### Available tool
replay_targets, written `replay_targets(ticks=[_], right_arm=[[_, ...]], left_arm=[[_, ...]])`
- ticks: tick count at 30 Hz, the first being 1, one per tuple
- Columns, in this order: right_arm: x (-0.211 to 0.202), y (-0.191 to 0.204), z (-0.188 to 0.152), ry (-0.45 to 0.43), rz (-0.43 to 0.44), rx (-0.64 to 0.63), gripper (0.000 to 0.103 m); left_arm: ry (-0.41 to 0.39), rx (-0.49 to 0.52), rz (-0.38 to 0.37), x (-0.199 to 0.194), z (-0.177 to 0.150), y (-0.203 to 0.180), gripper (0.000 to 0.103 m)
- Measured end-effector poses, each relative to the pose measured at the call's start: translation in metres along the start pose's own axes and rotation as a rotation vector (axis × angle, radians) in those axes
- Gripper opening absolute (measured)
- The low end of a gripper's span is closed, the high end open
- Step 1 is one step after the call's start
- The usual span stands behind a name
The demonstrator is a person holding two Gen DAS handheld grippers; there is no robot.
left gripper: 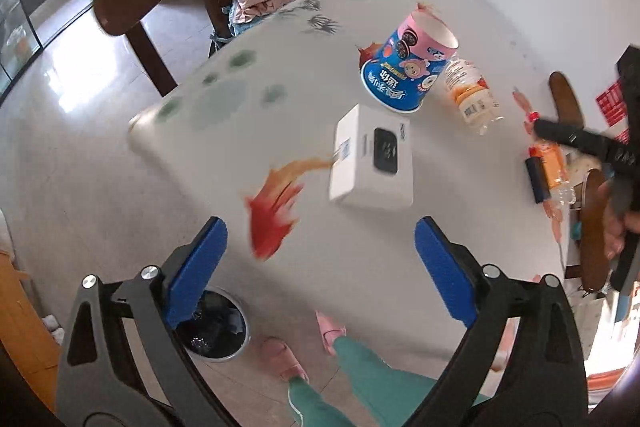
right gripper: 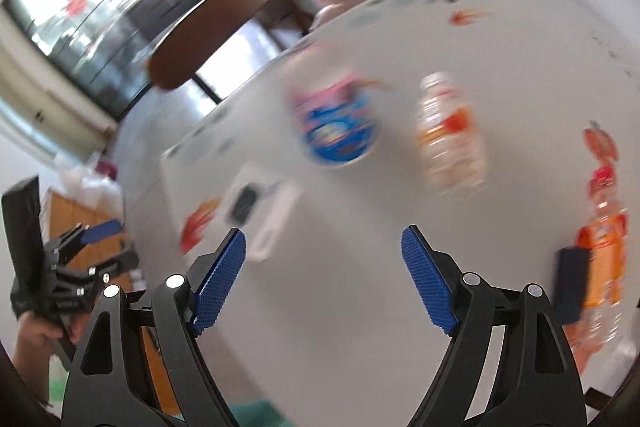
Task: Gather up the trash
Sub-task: 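Move both open tools back toward the table, then grasp white Haier box with left tool while right tool grasps juice bottle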
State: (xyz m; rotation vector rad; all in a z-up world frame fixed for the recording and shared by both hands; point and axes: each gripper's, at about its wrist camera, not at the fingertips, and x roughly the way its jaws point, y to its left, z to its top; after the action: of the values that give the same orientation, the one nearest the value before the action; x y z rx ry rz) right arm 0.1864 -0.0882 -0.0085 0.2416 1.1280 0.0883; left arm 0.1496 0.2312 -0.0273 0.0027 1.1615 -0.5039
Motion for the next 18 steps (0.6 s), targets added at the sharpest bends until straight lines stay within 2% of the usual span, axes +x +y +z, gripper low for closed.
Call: replay_targets(ticks=[4, 9, 18], right_arm=[[0.004, -0.032, 0.025, -0.012, -0.052, 0.006, 0.088], [0.031, -0.067, 0.043, 0.034, -0.063, 0.048, 0.088], [0.099, -0.089, 0.056, 0.143, -0.050, 0.037, 0.088]], left_arm=[[0.028, 0.035, 0.018, 0.021, 0.021, -0.028, 0.096], [0.088, 0.035, 0.051, 0.060, 0.041, -0.049, 0.096], [0.159, -0.054, 0.141, 0.106, 0.048, -0.046, 0.096]])
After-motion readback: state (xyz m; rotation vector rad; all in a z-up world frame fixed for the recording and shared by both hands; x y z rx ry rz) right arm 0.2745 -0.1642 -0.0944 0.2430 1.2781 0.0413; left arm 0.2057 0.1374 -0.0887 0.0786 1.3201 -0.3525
